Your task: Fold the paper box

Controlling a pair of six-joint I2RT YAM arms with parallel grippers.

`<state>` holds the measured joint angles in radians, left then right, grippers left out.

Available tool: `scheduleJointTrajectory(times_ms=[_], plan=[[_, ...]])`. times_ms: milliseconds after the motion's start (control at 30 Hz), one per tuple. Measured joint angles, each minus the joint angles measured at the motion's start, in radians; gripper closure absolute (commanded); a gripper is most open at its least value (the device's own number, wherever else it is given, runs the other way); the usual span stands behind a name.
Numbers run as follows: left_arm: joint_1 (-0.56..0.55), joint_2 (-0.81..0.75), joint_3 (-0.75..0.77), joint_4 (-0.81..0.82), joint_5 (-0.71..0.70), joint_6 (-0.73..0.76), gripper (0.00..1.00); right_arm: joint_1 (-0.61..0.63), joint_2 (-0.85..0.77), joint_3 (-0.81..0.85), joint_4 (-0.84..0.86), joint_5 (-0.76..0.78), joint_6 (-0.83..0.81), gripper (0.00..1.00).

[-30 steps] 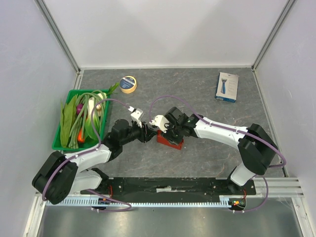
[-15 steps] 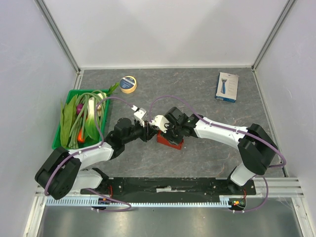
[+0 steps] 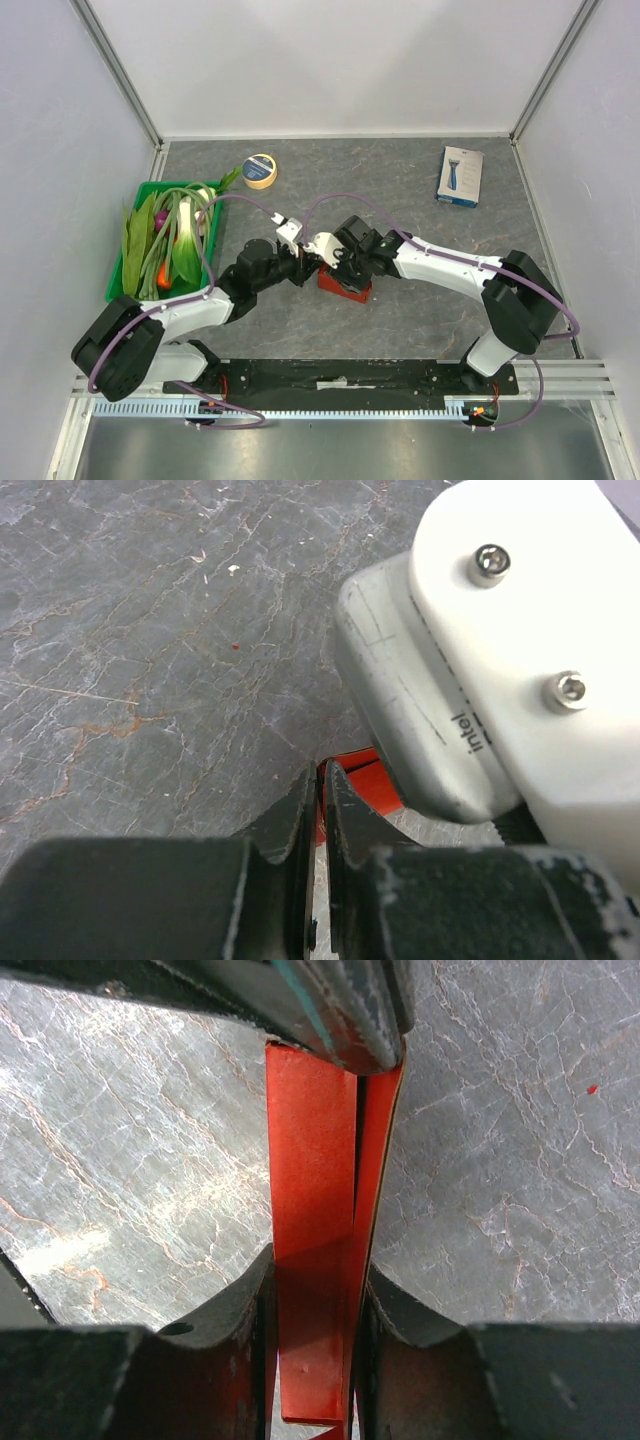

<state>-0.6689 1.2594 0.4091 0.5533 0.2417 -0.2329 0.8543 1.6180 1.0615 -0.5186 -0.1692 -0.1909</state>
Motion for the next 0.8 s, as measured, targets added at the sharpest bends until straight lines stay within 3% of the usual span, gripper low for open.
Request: scheduleJointTrajectory(times_ms=[167, 267, 467, 800], plan=[[-0.016, 0.008, 0.015, -0.015, -0.037, 0.000, 0.91, -0.007, 0.000, 0.000, 0.001, -0.012, 0.001, 0.89], [-0.023, 0.008, 0.021, -0.030, -0.054, 0.000, 0.98, -0.011, 0.000, 0.000, 0.002, -0.017, 0.004, 0.90], [-0.046, 0.008, 0.026, -0.040, -0.102, -0.023, 0.98, -0.013, 0.000, 0.000, 0.002, -0.018, 0.016, 0.91], [-0.151, 0.004, 0.040, -0.071, -0.339, -0.140, 0.98, -0.019, 0.000, 0.000, -0.002, -0.020, 0.027, 0.92]])
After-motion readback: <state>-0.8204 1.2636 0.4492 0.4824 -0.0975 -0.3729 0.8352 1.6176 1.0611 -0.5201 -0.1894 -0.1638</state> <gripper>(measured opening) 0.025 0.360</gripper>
